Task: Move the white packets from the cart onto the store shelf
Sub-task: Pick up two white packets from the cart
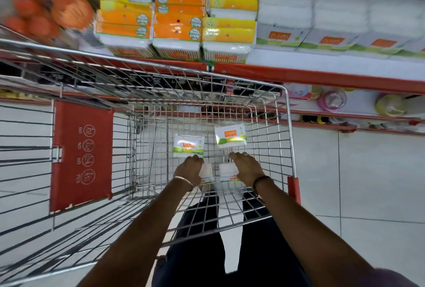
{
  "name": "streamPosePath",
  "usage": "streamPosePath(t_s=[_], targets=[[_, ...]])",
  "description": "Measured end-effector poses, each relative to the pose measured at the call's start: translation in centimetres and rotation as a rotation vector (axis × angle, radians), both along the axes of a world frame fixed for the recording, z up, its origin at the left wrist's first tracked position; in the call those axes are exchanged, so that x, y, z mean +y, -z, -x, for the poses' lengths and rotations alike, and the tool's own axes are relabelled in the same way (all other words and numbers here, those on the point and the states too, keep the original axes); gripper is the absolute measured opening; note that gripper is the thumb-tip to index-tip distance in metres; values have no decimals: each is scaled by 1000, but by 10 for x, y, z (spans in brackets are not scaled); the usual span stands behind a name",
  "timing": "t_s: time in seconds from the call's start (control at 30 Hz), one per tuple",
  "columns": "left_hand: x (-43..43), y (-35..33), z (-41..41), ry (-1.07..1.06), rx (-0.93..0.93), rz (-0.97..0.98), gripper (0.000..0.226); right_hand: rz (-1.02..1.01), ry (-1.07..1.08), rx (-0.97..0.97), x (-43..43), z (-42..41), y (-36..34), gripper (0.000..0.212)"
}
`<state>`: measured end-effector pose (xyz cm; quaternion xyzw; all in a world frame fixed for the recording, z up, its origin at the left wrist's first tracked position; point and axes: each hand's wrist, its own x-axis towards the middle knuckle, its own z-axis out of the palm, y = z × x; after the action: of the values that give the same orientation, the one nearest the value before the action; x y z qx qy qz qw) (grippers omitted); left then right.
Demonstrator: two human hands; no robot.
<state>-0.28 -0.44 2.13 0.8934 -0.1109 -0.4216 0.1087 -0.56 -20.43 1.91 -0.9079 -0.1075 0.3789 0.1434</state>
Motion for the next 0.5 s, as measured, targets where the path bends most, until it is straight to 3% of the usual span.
streamPosePath(t_s=[0.5], targets=[[-33, -160, -47, -258, -574, 284, 53, -122, 247, -286, -48, -51, -180, 55]])
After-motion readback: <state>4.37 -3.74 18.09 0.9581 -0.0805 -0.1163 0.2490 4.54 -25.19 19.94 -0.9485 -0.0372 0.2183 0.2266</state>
